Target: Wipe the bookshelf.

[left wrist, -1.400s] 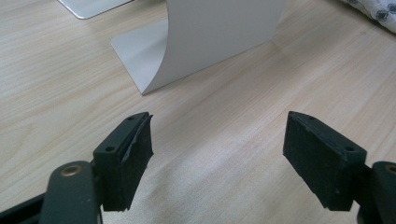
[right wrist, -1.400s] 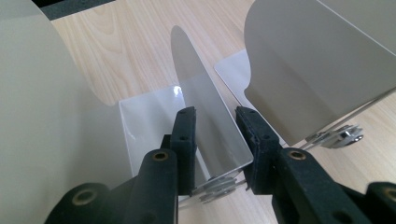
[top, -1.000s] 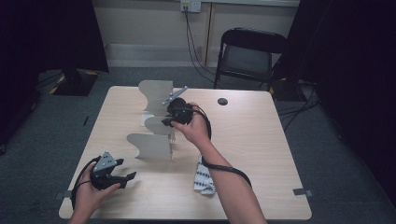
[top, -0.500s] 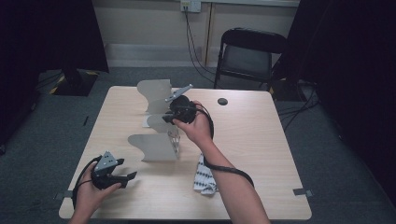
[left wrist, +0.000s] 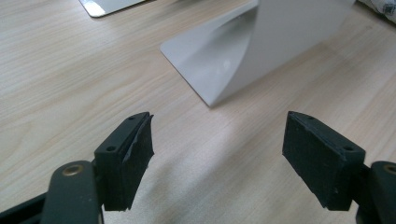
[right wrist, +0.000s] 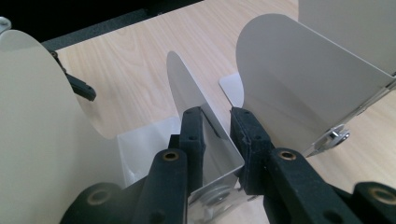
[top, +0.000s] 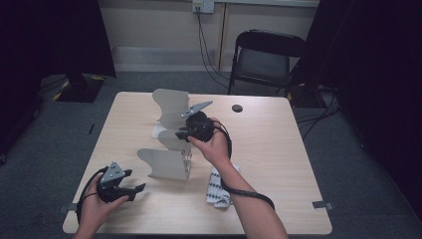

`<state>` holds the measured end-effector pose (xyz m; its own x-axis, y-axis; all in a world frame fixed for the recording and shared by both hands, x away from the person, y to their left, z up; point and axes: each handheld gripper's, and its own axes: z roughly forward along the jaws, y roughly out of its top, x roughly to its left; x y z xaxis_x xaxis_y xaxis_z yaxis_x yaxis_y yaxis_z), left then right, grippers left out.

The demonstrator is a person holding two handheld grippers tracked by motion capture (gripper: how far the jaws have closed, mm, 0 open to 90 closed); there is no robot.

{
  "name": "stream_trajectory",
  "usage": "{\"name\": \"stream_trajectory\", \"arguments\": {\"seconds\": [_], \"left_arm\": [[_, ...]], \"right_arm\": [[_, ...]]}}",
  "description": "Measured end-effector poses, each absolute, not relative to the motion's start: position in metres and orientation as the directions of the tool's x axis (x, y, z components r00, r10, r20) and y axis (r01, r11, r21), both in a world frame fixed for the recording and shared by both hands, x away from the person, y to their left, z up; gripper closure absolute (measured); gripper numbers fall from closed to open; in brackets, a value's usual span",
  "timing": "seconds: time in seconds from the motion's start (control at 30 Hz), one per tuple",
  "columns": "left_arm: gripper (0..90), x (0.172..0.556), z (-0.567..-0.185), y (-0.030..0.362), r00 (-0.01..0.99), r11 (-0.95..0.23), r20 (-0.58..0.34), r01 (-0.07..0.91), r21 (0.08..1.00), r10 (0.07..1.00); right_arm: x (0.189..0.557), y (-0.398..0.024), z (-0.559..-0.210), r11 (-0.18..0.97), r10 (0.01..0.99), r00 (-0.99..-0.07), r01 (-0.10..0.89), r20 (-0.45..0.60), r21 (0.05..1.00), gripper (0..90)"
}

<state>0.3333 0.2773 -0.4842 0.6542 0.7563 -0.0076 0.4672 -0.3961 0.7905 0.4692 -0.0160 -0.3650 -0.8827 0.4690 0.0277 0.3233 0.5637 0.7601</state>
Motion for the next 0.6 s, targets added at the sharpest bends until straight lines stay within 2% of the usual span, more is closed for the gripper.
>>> {"name": "stream_trajectory", "arguments": {"seconds": [0.27,0.37,0.43,0.5,0.57,0.6], "left_arm": [[24.1,0.332,-0.483,0.272,0.667,-0.412,0.003,0.456,0.789,0.745],[24.1,0.332,-0.484,0.270,0.668,-0.415,0.002,0.459,0.786,0.744],[24.1,0.332,-0.484,0.269,0.670,-0.417,0.005,0.456,0.786,0.742],[24.0,0.331,-0.485,0.268,0.672,-0.419,0.003,0.459,0.783,0.741],[24.1,0.331,-0.486,0.268,0.672,-0.420,0.000,0.462,0.781,0.741],[24.0,0.331,-0.486,0.268,0.672,-0.421,0.001,0.463,0.780,0.740]], "right_arm": [[0.458,-0.027,-0.374,0.532,0.484,-0.873,0.344,0.056,0.774,74.5],[0.456,-0.026,-0.374,0.534,0.494,-0.868,0.350,0.052,0.770,69.8],[0.455,-0.028,-0.372,0.525,0.509,-0.859,0.358,0.051,0.772,56.1],[0.454,-0.030,-0.372,0.531,0.505,-0.862,0.353,0.047,0.770,52.6],[0.452,-0.041,-0.370,0.504,0.513,-0.857,0.357,0.060,0.787,42.5],[0.451,-0.046,-0.368,0.491,0.510,-0.857,0.354,0.067,0.796,41.6]]}}
